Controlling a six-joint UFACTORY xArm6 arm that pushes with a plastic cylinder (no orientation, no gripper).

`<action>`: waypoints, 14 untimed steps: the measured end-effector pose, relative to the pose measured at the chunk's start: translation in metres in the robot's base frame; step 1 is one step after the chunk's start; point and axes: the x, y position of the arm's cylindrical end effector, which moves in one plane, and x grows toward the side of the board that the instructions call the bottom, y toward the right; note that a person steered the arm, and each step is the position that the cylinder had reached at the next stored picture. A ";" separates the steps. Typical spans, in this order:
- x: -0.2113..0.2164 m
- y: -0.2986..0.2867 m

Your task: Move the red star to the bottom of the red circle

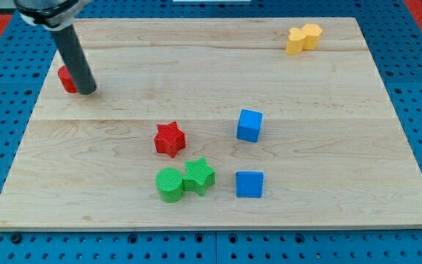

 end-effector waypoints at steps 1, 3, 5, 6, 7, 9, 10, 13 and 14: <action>-0.010 0.071; -0.016 0.094; 0.019 0.126; 0.028 0.173; 0.085 0.181; 0.101 0.060; 0.059 -0.013; 0.039 -0.017; 0.039 -0.043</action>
